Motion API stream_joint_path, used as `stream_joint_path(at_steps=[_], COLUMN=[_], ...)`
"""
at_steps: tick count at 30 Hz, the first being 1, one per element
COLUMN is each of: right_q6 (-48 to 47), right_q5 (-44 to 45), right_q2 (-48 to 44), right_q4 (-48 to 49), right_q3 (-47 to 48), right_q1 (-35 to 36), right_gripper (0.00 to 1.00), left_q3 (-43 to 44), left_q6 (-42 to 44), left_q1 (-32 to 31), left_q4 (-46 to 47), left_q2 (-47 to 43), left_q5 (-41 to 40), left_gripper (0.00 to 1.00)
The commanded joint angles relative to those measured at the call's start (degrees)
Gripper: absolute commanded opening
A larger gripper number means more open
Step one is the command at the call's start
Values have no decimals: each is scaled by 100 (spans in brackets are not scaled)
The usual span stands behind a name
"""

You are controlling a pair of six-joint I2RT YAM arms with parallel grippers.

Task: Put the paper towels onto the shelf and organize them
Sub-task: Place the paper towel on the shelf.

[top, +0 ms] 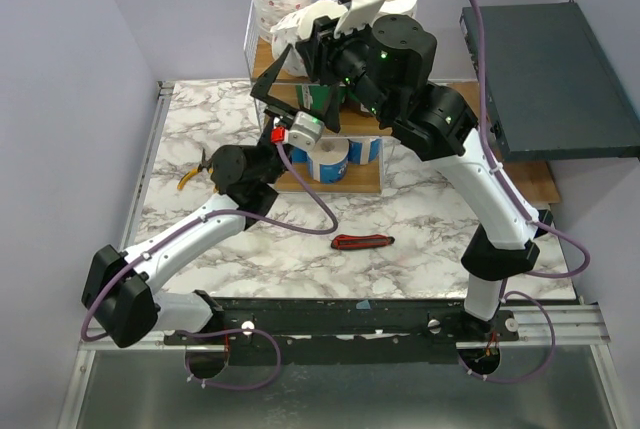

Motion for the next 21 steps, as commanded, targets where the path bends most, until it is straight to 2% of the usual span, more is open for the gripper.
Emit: stream_joint_path(at_steps=[1, 12, 16, 21], right_q6=[51, 151, 298, 482], right_q5=[-220, -237, -257, -269], right_q2=[-160, -346, -672, -1026], right_q4=[-34, 213, 637, 996], right_q3=[30, -91, -424, -734], right_q1=[42, 49, 48, 42], right_gripper=[40, 67, 87, 98], left_q3=[323, 585, 693, 872], left_q6=[108, -15, -112, -305], left_q1=[-14, -6, 2, 26], left_q4=[41, -149, -300, -598], left_q2=[129, 275, 282, 308], left_q5=[-449, -547, -586, -668], left_gripper=[95, 88, 88, 88])
